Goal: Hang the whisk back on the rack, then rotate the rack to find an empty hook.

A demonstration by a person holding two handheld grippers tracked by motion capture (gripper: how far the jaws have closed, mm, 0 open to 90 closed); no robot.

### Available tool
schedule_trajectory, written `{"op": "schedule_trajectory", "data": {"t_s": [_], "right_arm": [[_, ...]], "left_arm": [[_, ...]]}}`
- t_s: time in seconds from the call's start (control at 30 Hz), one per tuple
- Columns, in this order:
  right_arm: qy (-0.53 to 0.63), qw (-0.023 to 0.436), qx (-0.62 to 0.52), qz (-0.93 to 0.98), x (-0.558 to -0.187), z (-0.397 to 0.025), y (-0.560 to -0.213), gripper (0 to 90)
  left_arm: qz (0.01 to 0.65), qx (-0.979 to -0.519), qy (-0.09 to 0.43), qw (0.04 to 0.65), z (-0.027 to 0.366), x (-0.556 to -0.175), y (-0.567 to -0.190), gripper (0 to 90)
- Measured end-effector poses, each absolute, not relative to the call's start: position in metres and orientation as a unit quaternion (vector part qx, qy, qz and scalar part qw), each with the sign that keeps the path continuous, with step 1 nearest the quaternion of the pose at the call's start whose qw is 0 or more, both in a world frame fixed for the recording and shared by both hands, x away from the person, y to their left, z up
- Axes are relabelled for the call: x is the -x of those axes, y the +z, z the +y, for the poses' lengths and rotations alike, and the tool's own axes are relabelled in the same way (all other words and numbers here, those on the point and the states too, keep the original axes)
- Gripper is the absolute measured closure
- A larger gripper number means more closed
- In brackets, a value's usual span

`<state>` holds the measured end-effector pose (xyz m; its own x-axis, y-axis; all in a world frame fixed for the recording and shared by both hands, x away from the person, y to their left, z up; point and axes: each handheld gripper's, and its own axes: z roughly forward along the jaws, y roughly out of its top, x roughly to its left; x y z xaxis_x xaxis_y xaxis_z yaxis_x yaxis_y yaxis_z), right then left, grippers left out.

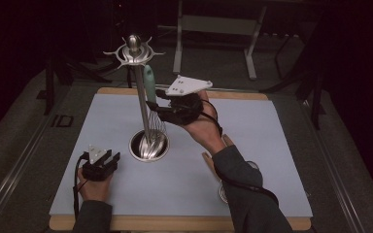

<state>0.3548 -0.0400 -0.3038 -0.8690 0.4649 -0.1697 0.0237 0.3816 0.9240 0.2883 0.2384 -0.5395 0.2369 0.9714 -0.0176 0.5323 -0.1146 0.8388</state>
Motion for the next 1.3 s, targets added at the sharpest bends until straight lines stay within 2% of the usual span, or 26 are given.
{"op": "schedule_trajectory", "data": {"t_s": [0.53, 0.97, 1.3], "right_arm": [[0.527, 0.191, -0.147, 0.815, -0.353, -0.056, -0.306, 47.3], [0.484, 0.187, -0.166, 0.839, -0.353, -0.074, -0.315, 47.7], [0.462, 0.176, -0.175, 0.851, -0.351, -0.090, -0.332, 46.9]], "left_arm": [[0.546, -0.689, 0.288, 0.380, 0.238, -0.289, -0.540, 63.1], [0.546, -0.689, 0.288, 0.381, 0.239, -0.289, -0.540, 63.4], [0.539, -0.690, 0.289, 0.386, 0.238, -0.287, -0.539, 68.1]]}}
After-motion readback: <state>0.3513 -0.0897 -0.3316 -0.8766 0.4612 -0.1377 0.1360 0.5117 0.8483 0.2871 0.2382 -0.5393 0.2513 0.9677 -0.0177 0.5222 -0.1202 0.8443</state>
